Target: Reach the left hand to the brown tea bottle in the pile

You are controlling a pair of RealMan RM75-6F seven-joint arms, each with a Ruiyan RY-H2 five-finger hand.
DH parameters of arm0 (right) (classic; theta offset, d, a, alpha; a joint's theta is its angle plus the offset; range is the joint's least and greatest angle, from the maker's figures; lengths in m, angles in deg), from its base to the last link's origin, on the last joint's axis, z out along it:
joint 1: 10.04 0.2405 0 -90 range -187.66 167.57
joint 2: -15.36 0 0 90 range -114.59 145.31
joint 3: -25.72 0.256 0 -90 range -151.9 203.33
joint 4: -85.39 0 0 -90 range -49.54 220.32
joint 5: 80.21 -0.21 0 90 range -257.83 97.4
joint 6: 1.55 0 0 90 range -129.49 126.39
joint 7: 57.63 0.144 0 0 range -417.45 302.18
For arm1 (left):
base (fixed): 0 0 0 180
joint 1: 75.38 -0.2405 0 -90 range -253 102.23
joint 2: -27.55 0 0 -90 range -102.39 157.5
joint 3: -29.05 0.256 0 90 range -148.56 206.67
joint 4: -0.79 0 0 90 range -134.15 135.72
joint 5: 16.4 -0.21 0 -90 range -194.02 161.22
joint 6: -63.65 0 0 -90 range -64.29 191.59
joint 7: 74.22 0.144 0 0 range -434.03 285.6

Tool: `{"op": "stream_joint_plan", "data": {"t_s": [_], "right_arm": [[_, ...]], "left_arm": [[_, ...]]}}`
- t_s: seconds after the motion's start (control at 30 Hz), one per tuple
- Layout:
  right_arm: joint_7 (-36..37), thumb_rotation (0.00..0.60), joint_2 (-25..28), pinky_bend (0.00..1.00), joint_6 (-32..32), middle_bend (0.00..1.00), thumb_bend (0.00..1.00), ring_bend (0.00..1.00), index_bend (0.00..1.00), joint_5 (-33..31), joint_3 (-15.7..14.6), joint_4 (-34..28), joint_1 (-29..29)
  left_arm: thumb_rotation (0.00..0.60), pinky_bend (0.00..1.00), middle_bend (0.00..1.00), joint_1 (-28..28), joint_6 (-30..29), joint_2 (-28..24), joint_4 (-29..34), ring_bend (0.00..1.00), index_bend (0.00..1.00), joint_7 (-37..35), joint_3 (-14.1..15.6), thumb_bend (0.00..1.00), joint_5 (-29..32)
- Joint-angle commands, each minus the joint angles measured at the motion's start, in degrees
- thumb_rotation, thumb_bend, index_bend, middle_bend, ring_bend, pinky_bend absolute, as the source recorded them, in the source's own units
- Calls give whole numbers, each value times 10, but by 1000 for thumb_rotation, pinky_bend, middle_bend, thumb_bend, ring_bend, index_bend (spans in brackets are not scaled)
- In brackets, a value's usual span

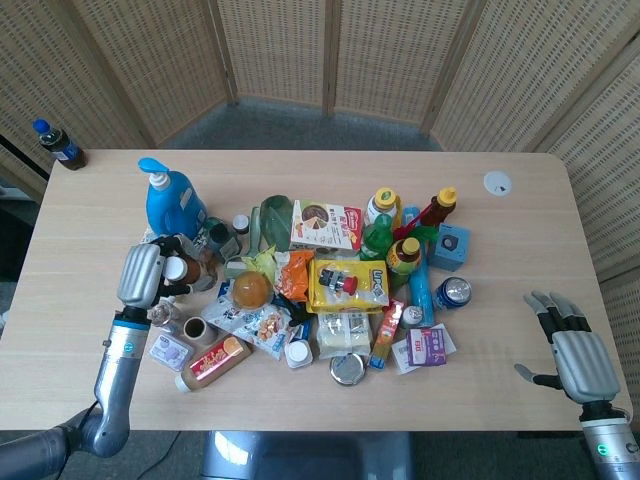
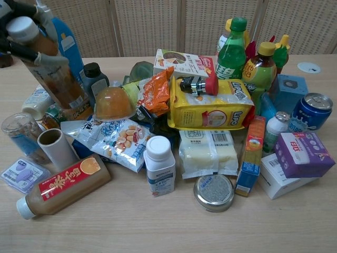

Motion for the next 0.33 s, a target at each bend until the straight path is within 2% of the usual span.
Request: {"op": "stream_joint_plan", "data": {"t_s": [0.03,0.33], "right_arm": [[0,600,0,0,1,0,0,0,0,0,0,0,0],[0,600,1,0,1,0,0,0,0,0,0,-1,0]], "left_arm": [[600,679,759,1,-17,-36,54,624,792,30,-19,144,-4],[600,678,760,3,-35,-86,139,624,794,76,-41,142,-2]]}}
